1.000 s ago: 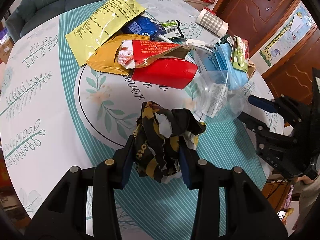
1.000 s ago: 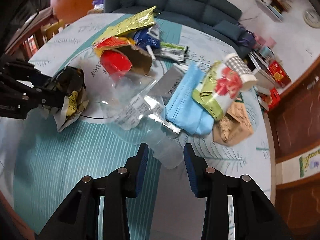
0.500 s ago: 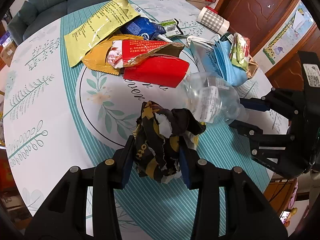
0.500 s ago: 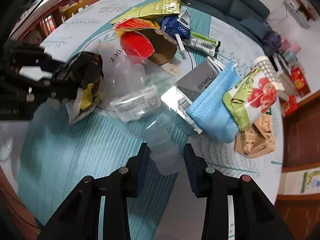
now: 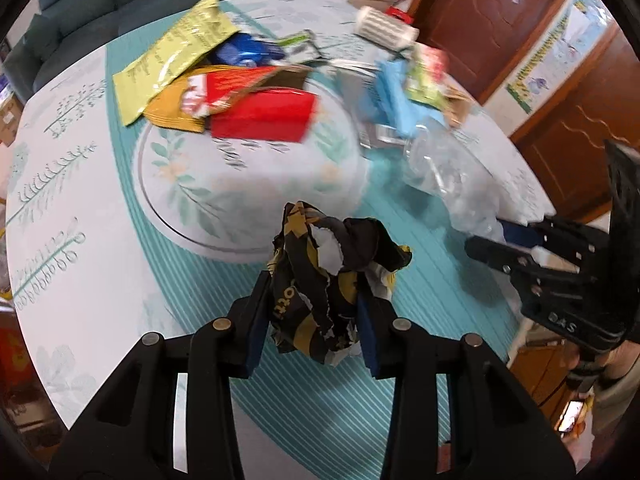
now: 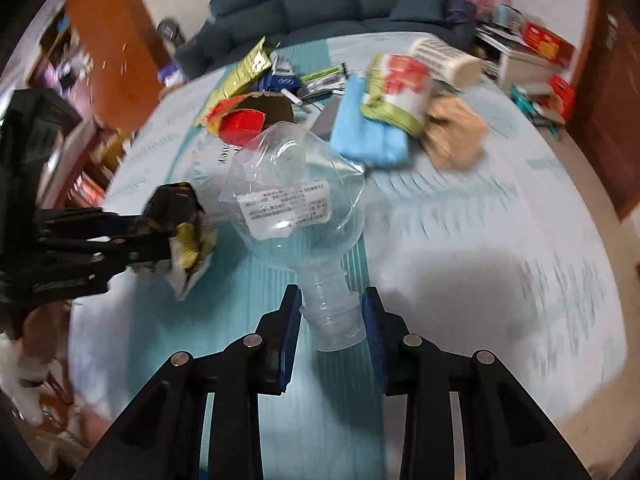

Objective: Collect trash
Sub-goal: 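Carry the wrapper and bottle over the black trash bin, then open both grippers to drop the wrapper and bottle into the bin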

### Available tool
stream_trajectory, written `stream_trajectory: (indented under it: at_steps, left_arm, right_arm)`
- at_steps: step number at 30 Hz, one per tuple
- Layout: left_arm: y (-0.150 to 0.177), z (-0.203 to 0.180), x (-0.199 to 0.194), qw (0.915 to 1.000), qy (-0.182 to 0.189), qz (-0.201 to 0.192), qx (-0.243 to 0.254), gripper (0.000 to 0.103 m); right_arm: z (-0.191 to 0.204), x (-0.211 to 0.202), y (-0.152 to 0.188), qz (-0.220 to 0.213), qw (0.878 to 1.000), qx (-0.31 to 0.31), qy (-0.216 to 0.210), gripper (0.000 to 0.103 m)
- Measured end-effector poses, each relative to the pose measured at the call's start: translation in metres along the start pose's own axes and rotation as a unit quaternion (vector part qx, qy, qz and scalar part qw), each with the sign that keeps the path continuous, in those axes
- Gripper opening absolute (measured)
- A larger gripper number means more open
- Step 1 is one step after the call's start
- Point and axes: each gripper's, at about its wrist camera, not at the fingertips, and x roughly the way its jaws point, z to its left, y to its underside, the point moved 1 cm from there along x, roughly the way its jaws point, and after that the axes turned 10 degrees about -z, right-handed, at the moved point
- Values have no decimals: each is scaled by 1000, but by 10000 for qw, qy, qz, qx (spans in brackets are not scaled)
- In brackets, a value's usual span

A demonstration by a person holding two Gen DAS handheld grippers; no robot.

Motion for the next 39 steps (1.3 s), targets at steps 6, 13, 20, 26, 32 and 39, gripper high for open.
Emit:
stream_trajectory:
  at_steps: [6, 13, 20, 26, 32, 39]
  left_arm:
    - [34, -64, -23, 9973, 551, 44, 489, 35]
    - [93, -165, -27, 9840, 1241, 268, 1251, 35]
    - [159, -251, -4, 9643, 1497, 722, 2062, 35]
    - [208, -286, 41, 9529, 1240, 1238, 2474, 35]
    - [232, -297, 92, 9470, 840, 1503, 2713, 35]
    - [247, -298, 139, 9457, 501, 1715, 2715, 36]
  right_arm:
    - [-23, -74, 76, -329, 9936, 1016, 357, 30]
    - [-70, -138, 191, -515, 9636, 2434, 979, 29]
    - [-111, -147, 301, -302, 9252, 3579, 1226, 29]
    - [-143, -108, 375, 284, 8960, 4236, 1299, 29]
    - [-171, -64, 408, 775, 8713, 4677, 1270, 29]
    - [-193, -28, 419, 950, 8528, 5002, 1163, 29]
